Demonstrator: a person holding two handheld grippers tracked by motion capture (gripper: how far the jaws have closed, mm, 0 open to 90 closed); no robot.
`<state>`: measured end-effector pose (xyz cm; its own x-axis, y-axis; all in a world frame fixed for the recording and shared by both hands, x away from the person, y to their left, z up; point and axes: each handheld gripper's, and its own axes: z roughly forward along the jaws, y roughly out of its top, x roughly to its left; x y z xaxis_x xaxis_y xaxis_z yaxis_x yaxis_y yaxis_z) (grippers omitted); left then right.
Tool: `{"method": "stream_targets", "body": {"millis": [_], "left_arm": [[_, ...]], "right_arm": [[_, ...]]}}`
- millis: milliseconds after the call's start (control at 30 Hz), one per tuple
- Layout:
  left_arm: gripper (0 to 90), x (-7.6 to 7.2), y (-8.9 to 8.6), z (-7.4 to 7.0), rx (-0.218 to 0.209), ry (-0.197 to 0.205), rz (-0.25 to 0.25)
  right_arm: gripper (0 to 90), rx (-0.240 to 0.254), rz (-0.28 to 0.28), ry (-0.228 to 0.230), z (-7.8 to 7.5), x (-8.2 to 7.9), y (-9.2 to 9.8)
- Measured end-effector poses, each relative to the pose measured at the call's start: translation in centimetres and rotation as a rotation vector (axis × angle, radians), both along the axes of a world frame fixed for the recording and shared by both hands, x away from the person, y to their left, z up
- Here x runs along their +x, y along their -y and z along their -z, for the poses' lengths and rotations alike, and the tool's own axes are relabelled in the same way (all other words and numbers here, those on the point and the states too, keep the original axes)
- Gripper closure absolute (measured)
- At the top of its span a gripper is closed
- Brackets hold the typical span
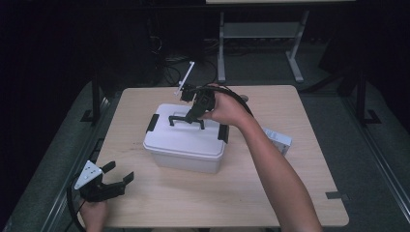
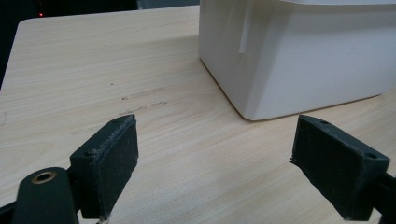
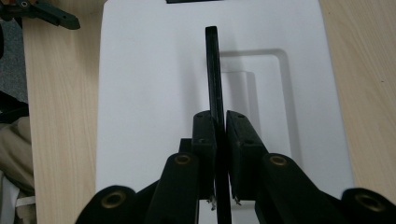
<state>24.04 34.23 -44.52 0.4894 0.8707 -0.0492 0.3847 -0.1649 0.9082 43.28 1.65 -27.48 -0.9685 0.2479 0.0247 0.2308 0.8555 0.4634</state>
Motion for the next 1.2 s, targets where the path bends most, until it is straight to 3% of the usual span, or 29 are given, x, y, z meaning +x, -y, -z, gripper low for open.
{"method": "stream_targets", "body": {"millis": [1200], "left_arm": [[13.6, -0.08, -0.19, -0.09, -0.004, 0.002, -0.006]], "right_arm": [[84.5, 0.014, -0.027, 0.004, -0.29, 0.39, 0.15]]}}
